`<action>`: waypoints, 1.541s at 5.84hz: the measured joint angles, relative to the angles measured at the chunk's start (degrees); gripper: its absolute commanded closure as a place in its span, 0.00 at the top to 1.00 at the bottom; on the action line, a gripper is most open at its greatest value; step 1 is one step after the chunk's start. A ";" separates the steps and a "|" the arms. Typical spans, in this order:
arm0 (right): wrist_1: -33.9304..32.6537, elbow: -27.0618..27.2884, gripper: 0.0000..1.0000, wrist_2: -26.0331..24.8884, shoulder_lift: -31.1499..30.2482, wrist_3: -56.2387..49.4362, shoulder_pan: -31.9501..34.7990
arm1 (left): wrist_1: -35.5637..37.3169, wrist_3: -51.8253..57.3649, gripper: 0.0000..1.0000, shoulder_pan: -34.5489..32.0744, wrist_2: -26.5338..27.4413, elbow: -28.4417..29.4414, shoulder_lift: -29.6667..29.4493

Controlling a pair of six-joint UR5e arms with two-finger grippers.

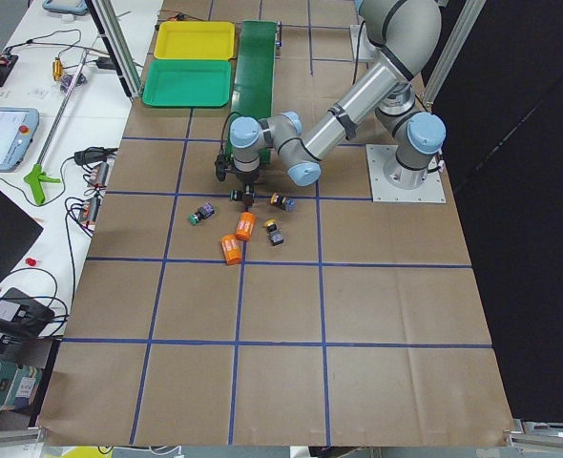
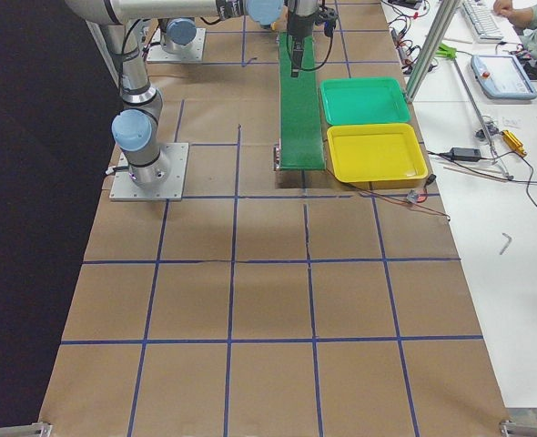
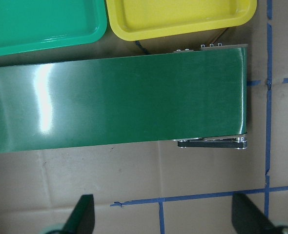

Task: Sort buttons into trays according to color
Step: 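Lift the green-capped button and carry it over the belt's near end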

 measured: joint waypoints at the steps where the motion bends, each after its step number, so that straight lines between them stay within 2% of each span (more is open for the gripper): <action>1: 0.00 0.00 1.00 0.00 0.00 0.00 0.00 | 0.21 0.03 0.25 0.35 -0.02 0.48 -0.20; 2: 0.00 0.00 1.00 0.00 0.00 0.00 0.00 | 0.18 0.02 0.15 0.59 -0.02 0.97 -0.20; 3: 0.00 0.00 1.00 0.00 0.00 0.00 0.00 | 0.16 -0.02 0.09 0.63 -0.05 1.15 -0.15; 6: 0.00 0.00 1.00 0.00 0.00 0.00 0.00 | -1.51 2.76 0.08 -0.49 -0.16 1.32 2.33; 7: 0.00 0.00 1.00 0.00 0.00 0.00 0.00 | -5.08 10.07 0.08 -1.65 -0.27 2.20 5.23; 9: 0.00 0.00 1.00 0.00 0.00 -0.03 -0.01 | -17.01 32.48 0.11 -5.77 -0.26 6.93 9.62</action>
